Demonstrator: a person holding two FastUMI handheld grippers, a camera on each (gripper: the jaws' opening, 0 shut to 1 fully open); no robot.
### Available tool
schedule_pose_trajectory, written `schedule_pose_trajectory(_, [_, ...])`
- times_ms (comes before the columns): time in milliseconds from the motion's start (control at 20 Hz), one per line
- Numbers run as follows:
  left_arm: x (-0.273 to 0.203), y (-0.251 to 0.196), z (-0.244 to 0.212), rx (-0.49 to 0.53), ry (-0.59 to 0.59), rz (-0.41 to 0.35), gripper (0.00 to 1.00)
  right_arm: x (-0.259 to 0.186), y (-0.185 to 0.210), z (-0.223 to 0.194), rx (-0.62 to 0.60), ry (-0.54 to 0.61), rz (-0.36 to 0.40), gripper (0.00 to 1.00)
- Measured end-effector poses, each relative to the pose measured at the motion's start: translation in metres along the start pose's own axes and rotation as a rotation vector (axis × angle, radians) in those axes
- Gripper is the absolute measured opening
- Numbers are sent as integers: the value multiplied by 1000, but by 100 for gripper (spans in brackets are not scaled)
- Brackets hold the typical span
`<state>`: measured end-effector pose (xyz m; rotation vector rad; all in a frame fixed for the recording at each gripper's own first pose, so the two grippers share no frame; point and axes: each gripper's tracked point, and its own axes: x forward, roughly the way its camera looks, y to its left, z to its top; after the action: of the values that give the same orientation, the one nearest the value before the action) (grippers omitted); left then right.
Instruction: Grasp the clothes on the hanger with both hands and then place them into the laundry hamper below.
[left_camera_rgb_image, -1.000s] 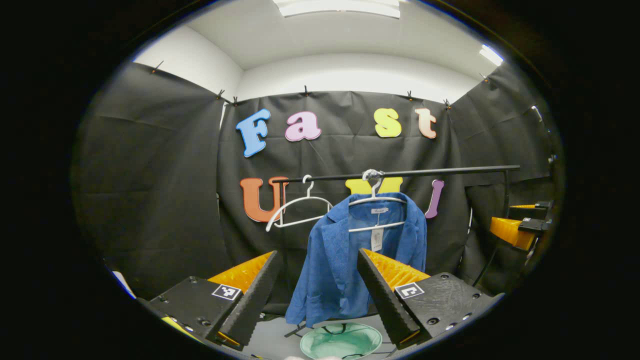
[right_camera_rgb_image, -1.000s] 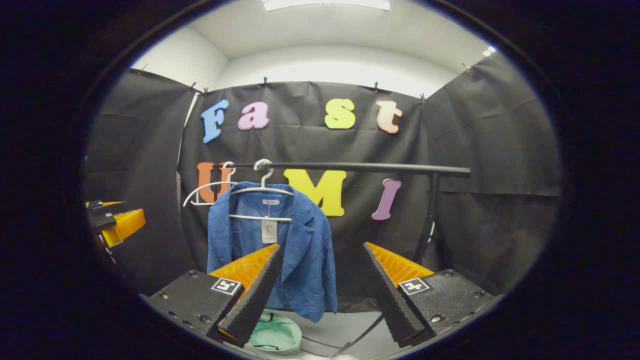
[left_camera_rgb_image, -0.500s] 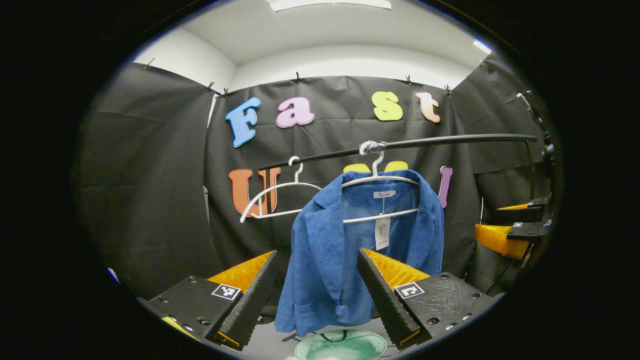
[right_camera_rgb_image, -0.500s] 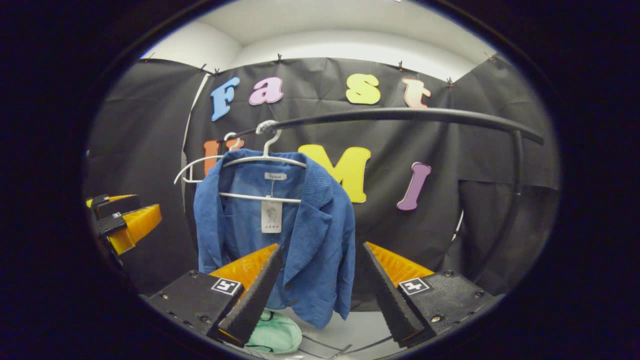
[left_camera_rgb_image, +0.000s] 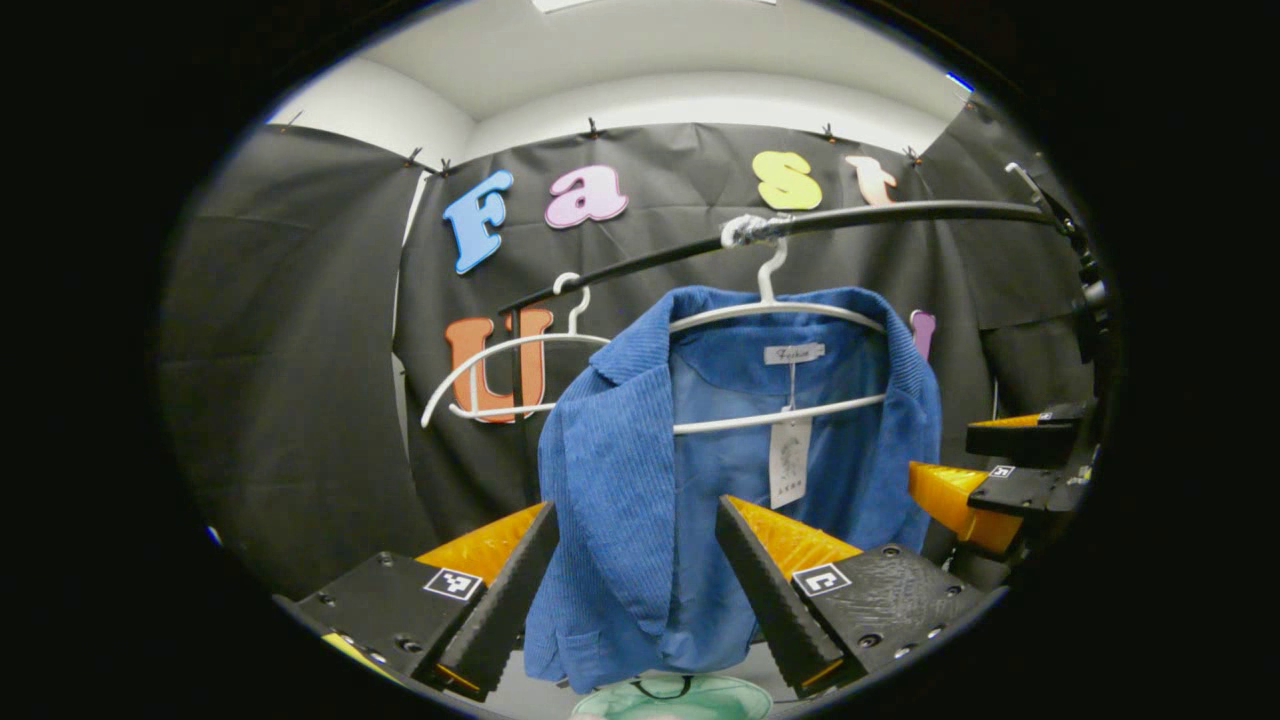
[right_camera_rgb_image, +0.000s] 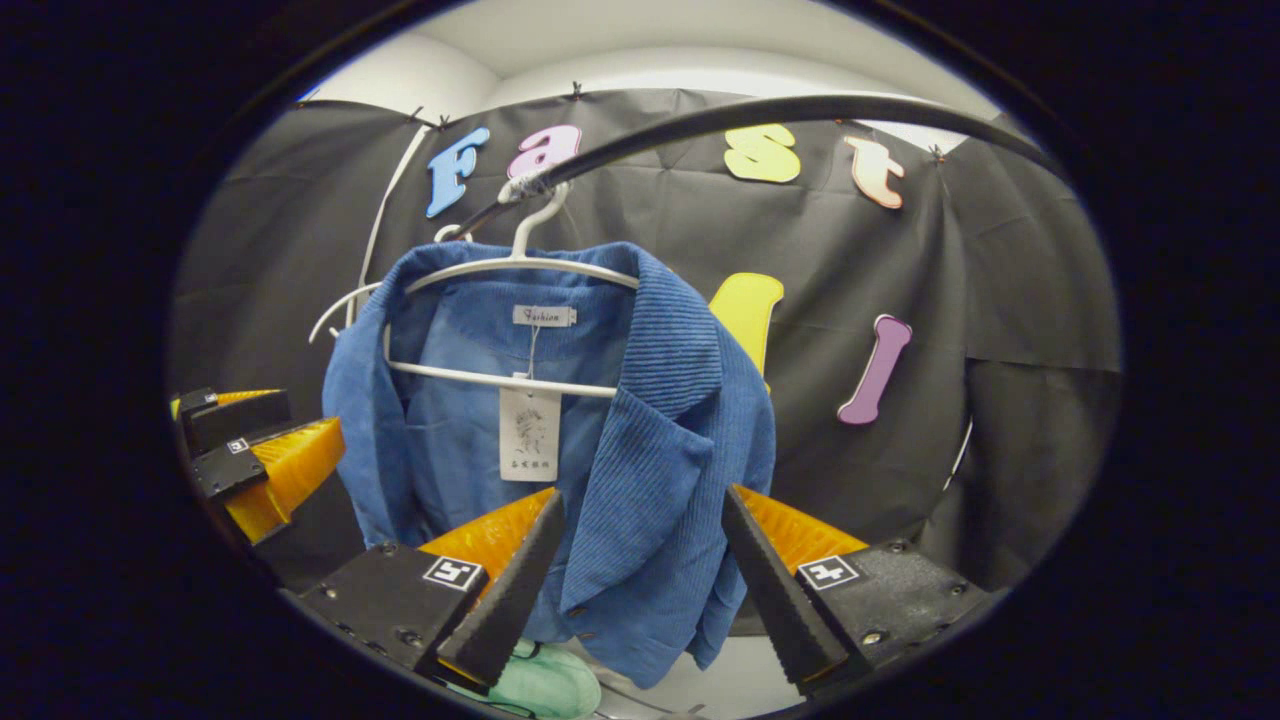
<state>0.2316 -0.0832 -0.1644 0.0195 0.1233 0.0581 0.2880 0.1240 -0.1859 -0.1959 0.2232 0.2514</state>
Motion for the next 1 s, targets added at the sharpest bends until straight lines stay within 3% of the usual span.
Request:
schedule_pose_trajectory(350, [46,-3,-20,15,28,36,99,55,14,-6,8,22,-9,94])
schedule_pose_trajectory(650, [64,-8,-27,28,38,36,86,73,17,-5,45,24,-10,92])
schedule_pose_trajectory(750, [68,-7,-30,28,47,45,82,78,14,-5,66,27,-25,80])
schedule_pose_trajectory(1000, [73,4,-30,54,56,76,42,77,7,-7,86,33,-39,41])
